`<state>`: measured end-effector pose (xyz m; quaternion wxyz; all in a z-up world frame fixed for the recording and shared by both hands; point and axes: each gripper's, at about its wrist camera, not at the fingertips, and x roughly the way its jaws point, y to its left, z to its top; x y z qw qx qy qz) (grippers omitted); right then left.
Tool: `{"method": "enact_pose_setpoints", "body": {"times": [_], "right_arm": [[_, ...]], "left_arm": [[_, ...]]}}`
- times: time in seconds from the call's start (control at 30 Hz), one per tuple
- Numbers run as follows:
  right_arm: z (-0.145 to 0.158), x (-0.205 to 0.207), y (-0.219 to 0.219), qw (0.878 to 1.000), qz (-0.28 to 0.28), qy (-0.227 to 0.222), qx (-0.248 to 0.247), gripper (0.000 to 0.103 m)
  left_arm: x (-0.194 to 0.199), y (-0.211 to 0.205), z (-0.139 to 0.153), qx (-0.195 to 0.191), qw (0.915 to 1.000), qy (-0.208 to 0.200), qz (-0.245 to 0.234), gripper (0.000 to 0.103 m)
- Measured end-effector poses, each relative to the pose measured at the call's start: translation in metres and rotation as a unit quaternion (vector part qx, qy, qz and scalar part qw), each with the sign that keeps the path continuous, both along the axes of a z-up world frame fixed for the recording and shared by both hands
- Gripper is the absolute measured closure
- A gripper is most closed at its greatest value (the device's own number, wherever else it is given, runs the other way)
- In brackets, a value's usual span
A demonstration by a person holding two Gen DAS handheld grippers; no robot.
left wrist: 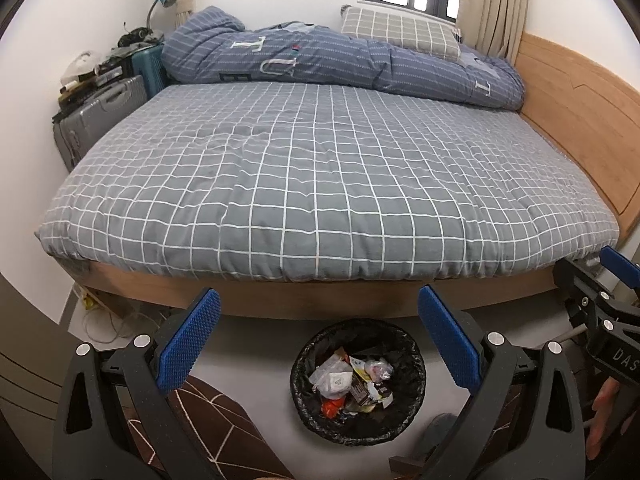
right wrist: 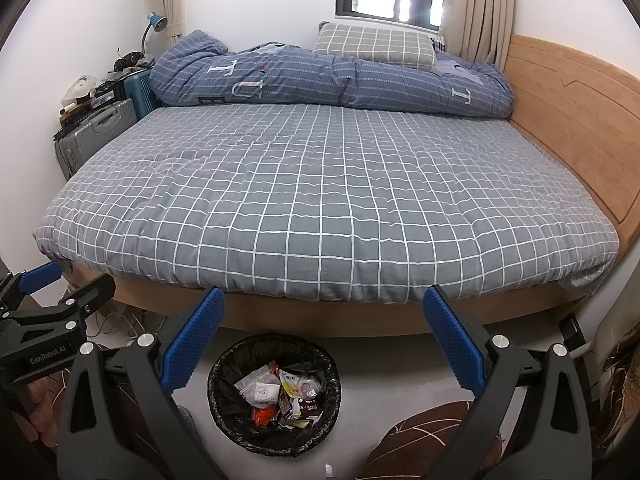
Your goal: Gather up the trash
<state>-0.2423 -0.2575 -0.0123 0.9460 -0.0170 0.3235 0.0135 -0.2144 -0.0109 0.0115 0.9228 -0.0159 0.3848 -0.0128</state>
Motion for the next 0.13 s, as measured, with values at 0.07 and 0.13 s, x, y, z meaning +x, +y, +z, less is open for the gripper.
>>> {"method": "enact_pose_setpoints", "body": {"times": [0.07,0.13], "right_arm": [[-0.0002,-0.0002,0.0004,1.000,0.000,0.000,0.000,0.008],[-0.0009,0.0003,0.0006,1.000,0.000,0.000,0.000,0.008]], "left_arm": [[0.0001,-0.0004,0.0003,0.001,1.0000,0.000,-0.003,0.006],[0.0005,-0.0012,0.0002,0.001,1.0000,0.002,-0.005,0.006]]}}
